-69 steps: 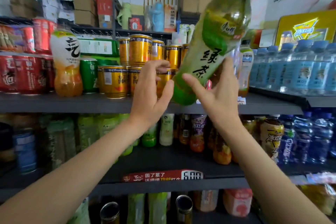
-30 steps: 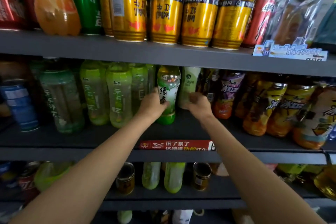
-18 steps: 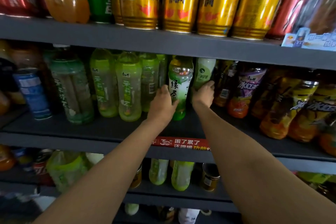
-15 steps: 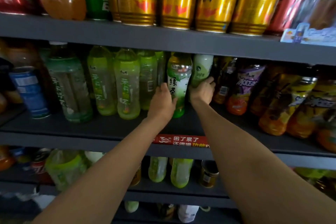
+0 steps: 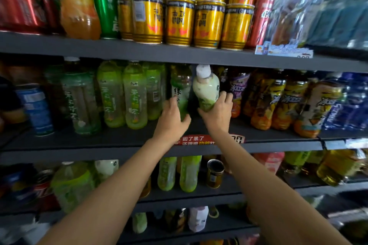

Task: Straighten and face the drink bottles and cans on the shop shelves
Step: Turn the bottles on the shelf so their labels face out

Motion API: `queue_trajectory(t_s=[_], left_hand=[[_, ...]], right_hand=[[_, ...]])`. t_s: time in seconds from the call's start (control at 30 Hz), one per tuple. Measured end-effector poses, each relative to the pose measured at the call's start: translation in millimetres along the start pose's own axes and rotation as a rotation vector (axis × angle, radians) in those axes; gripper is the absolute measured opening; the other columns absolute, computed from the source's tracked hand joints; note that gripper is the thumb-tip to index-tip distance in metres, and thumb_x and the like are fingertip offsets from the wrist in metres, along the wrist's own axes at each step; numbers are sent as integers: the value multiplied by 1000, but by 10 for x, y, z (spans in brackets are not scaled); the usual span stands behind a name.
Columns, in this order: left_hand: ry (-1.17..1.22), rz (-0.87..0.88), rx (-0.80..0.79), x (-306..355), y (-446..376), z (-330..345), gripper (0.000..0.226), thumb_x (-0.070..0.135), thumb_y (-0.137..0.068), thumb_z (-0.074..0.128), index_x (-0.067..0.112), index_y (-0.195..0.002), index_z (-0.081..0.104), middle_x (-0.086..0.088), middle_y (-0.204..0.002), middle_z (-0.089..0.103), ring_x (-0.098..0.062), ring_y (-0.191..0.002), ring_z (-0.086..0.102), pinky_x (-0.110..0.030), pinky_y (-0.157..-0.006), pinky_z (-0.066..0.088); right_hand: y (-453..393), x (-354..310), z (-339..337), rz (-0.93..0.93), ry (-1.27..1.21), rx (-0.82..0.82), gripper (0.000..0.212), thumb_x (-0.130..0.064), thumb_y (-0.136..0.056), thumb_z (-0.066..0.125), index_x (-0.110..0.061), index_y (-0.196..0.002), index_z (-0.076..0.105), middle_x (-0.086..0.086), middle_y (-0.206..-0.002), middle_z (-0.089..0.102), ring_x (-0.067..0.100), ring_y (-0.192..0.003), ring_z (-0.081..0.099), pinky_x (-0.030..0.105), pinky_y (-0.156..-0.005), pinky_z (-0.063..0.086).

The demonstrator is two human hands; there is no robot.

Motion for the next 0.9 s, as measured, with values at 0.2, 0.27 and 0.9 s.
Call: queue_trajectory(t_s=[0.2,0.27,0.9], left_hand=[[285,67,-61,10,671,-554,77,34,-81,69,13,-141,27,-4,-142,36,-18,-127,42,-36,-104,39],[350,83,-27,-9,851,-837,75,33,-78,73,14,-138,32,-4,-138,40,-17,-126,43,-36,-104,40],[278,-91,21,-1553,1155,-2900,69,28,-67,82,29,-125,46,7,-122,58,-11,-115,53,-35,-99,45]], right_hand=[[703,-573,-387,-221,22,151,56,-5,-62,78,5,-110,50,26,-112,45,43,-98,44,41,-84,36],[971,-905,-330,-289,-10,151,46,-7,-69,70,5,-109,51,26,-110,47,42,-95,44,33,-80,30],[2189,-2713,1277,-393,-433,-277,59,-25,-69,78,-3,-116,50,10,-108,48,25,-106,45,36,-86,43]])
Point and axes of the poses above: each hand's wrist, its own y-axis away from the middle knuckle, its own z-axis out of the palm, x = y × z, the point moved 5 cm from there along -y, towards the middle knuckle
